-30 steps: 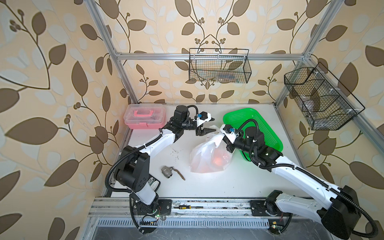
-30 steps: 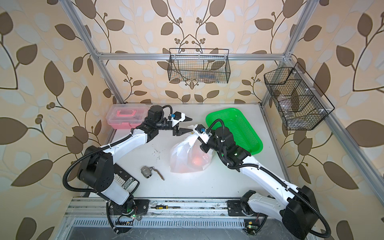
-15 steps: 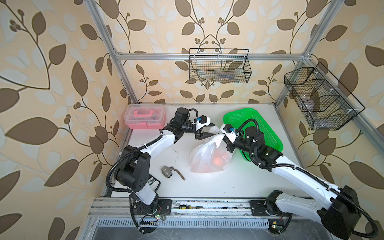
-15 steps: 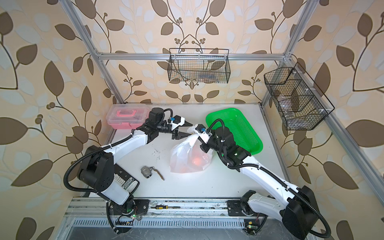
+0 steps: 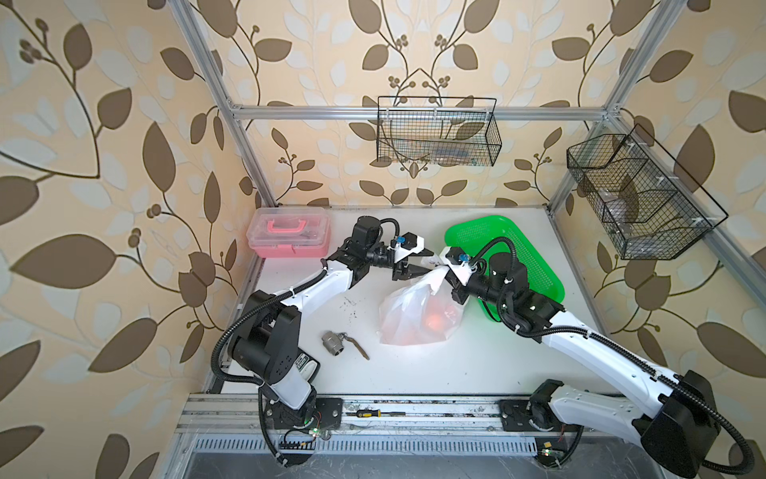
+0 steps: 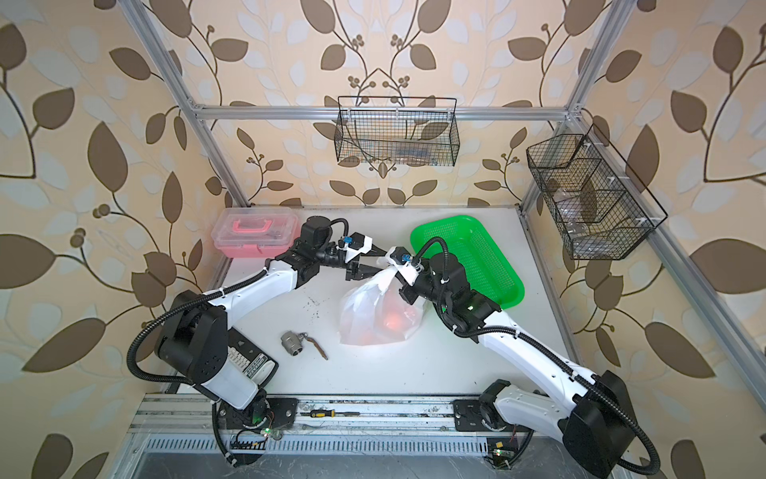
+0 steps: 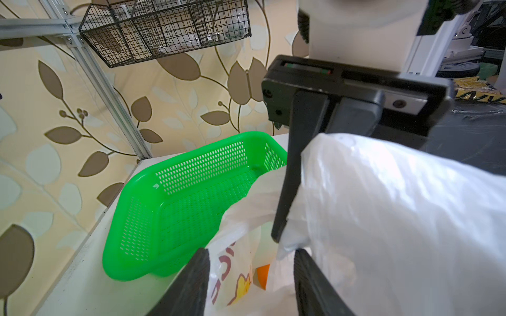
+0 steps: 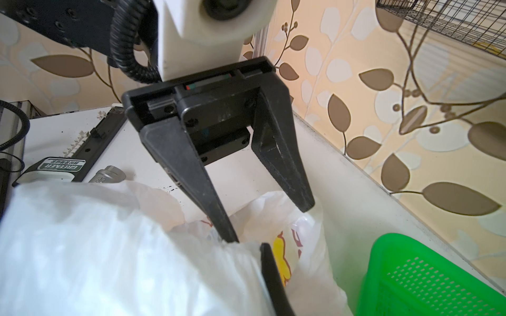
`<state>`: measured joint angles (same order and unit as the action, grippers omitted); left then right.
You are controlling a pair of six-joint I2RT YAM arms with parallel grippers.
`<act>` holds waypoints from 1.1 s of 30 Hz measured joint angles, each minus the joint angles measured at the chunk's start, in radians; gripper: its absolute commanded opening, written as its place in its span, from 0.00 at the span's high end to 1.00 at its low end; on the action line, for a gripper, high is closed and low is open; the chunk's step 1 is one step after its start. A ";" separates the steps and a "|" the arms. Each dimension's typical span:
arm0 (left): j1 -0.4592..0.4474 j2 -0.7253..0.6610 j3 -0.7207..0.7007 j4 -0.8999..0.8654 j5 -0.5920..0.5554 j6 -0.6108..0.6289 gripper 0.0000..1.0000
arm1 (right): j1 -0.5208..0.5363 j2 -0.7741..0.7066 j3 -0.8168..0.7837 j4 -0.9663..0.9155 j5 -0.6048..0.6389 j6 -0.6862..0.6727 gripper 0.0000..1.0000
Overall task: Place the oranges into plastic bags & tie knots
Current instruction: Tie the plastic bag at the center of the board.
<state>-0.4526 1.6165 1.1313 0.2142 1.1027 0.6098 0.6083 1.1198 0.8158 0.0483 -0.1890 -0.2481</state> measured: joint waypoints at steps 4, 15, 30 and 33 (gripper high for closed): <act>0.000 0.000 -0.002 -0.001 0.008 -0.006 0.44 | 0.000 0.000 0.000 0.000 0.022 0.005 1.00; 0.000 -0.002 -0.023 0.000 0.015 -0.015 0.38 | -0.001 0.000 0.000 0.001 0.066 0.006 1.00; -0.014 -0.003 -0.041 0.077 0.011 -0.098 0.79 | -0.001 0.026 0.006 0.004 0.065 0.016 1.00; -0.019 -0.003 -0.041 0.085 -0.003 -0.093 0.93 | -0.001 0.026 0.008 0.001 0.062 0.020 1.00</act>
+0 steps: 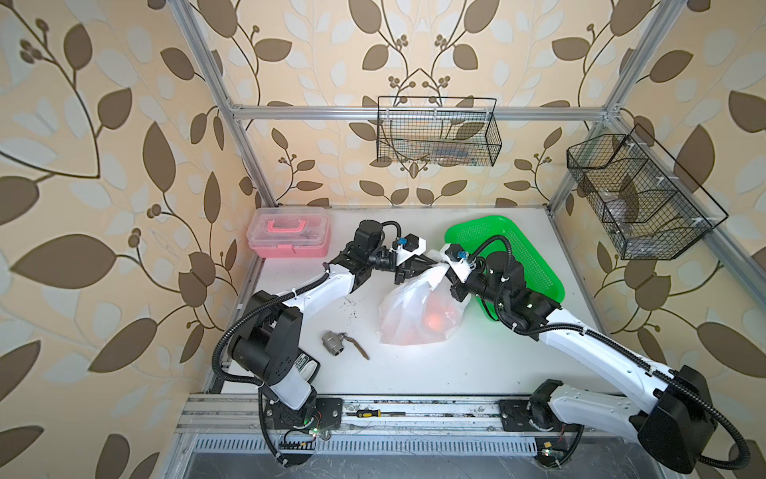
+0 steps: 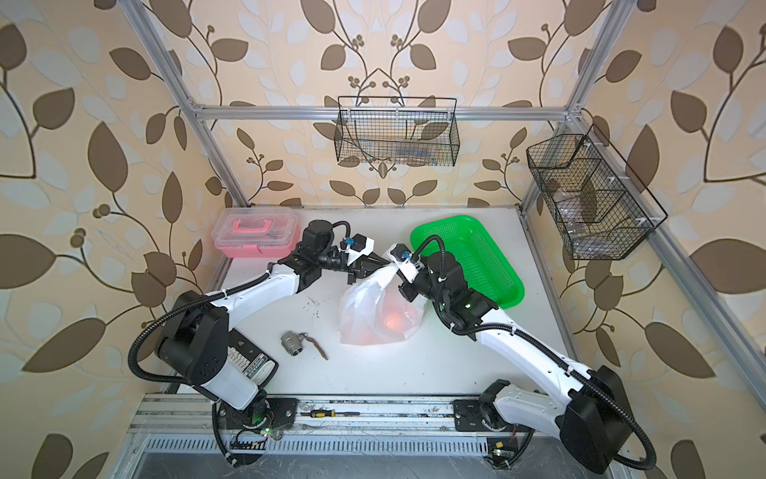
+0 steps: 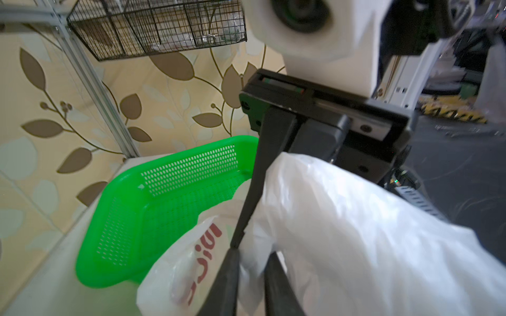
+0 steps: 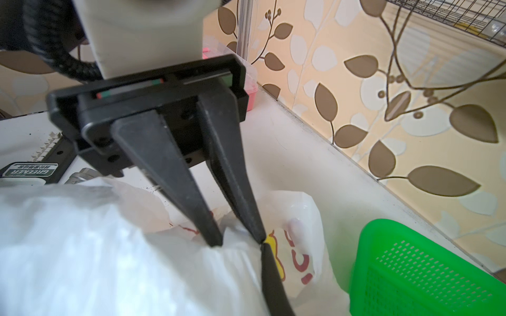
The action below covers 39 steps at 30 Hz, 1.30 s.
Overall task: Place the oranges into plastic bags & tie knots
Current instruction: Tie the plastic bag at the center of the board.
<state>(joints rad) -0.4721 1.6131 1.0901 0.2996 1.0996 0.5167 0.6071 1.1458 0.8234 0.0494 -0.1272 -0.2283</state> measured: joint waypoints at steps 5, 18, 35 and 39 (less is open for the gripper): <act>0.000 0.000 0.000 0.002 -0.015 0.004 1.00 | -0.002 0.000 0.000 -0.002 0.000 0.000 1.00; -0.007 -0.039 -0.023 0.002 -0.108 0.004 1.00 | -0.013 -0.030 0.000 -0.013 -0.001 0.000 0.80; -0.006 -0.115 -0.078 0.000 -0.256 -0.026 1.00 | -0.033 -0.347 -0.137 -0.045 -0.034 0.173 0.46; -0.006 -0.115 -0.079 0.000 -0.267 -0.026 1.00 | -0.014 -0.399 -0.222 0.037 -0.102 0.415 0.42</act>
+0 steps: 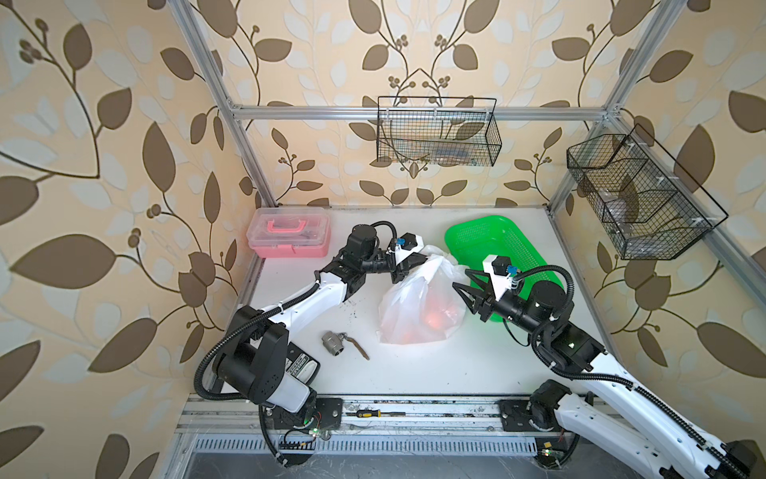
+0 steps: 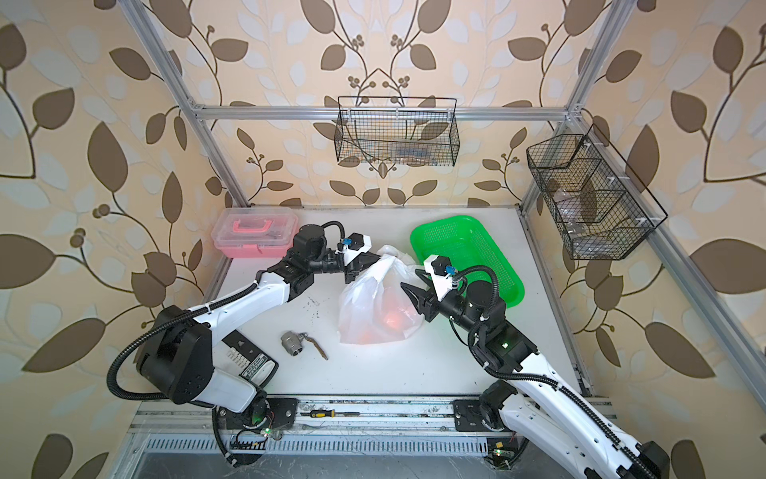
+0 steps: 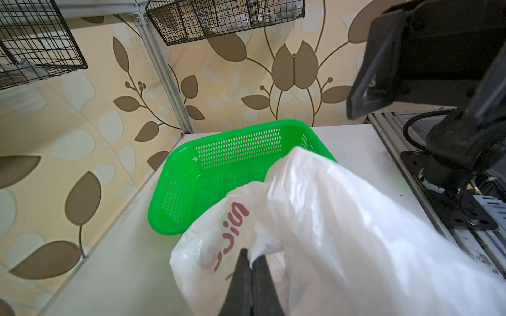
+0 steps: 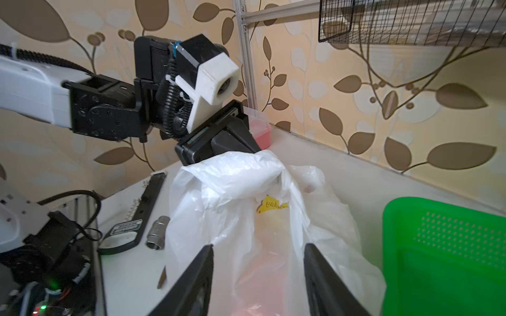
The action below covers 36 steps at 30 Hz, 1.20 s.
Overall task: Place the oranges into plastic bags & tie knots
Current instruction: Tie the plastic bag at the center of the board.
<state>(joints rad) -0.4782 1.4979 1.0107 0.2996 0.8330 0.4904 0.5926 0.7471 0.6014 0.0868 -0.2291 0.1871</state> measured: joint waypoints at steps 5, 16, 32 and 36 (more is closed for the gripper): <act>0.000 0.000 0.000 0.000 -0.003 0.000 1.00 | 0.106 0.089 -0.023 0.106 -0.029 0.229 0.31; 0.000 0.000 0.000 -0.002 -0.003 0.001 1.00 | 0.145 0.245 -0.007 0.226 0.035 0.443 0.35; 0.000 0.000 0.000 -0.020 -0.003 0.002 1.00 | 0.145 0.303 0.055 0.253 0.065 0.465 0.55; 0.000 0.000 0.000 -0.020 -0.003 0.003 1.00 | 0.145 0.303 0.055 0.251 0.065 0.471 0.62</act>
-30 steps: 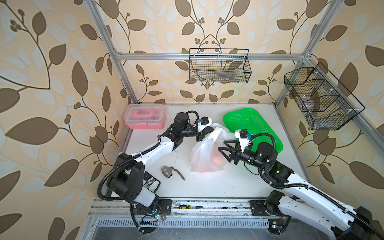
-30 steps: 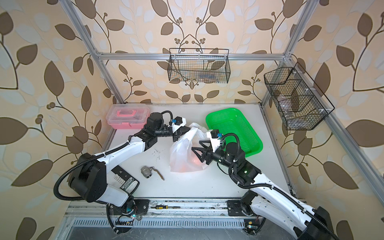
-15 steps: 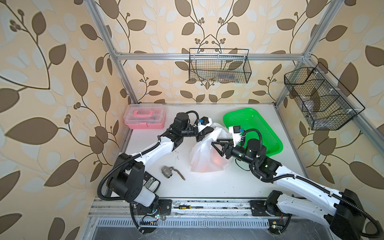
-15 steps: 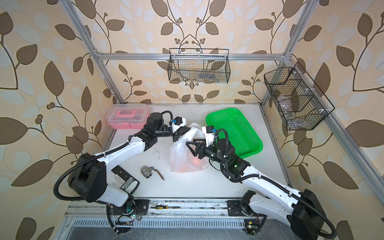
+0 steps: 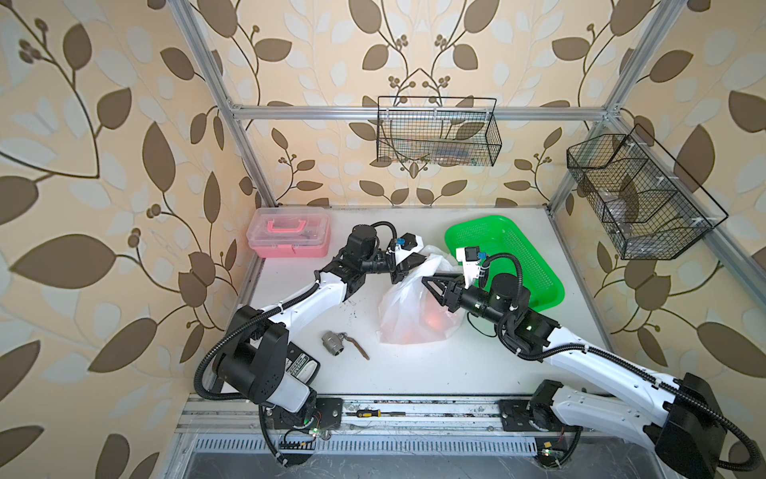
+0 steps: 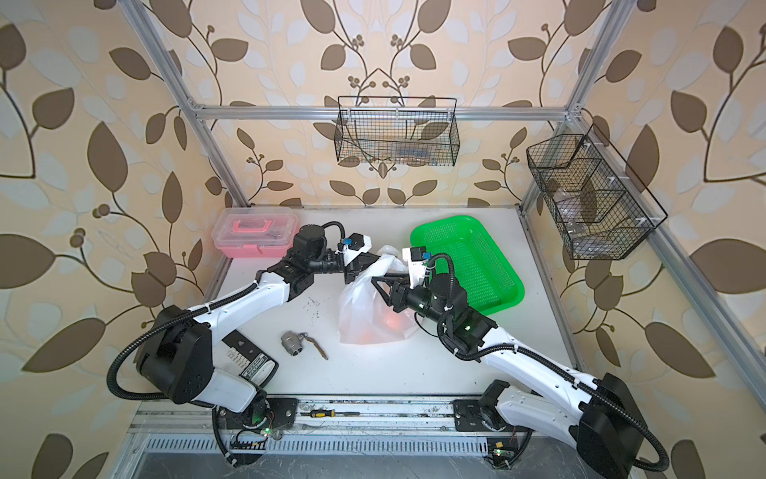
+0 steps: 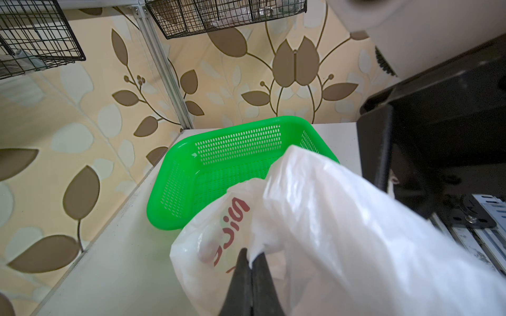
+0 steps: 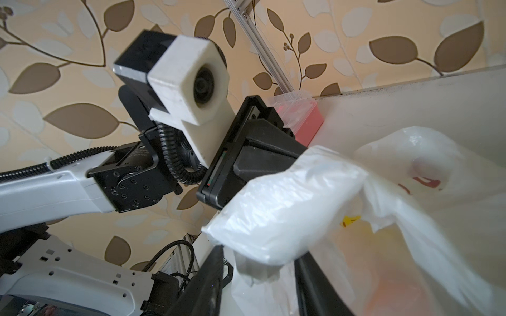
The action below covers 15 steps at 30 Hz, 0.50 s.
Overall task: Place the oranges into plastic bags & tie knots
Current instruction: Tie the plastic bag at the center of the board.
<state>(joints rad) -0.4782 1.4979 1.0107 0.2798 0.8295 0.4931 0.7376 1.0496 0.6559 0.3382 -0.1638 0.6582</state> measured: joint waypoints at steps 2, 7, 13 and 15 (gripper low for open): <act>0.000 0.000 0.000 0.000 0.000 0.000 1.00 | 0.000 0.000 0.000 -0.001 0.000 0.002 0.65; 0.000 0.000 0.000 0.000 -0.002 -0.001 1.00 | 0.000 0.000 0.000 -0.010 0.000 0.005 0.70; 0.000 0.000 0.000 0.000 -0.003 -0.002 1.00 | 0.000 0.000 0.000 -0.033 0.006 0.008 0.99; 0.000 0.000 0.000 0.001 -0.011 -0.003 1.00 | 0.002 -0.001 0.000 -0.049 0.014 -0.002 1.00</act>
<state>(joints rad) -0.4782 1.4979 1.0107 0.2810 0.8185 0.4904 0.7395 1.0485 0.6556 0.2890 -0.1497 0.6567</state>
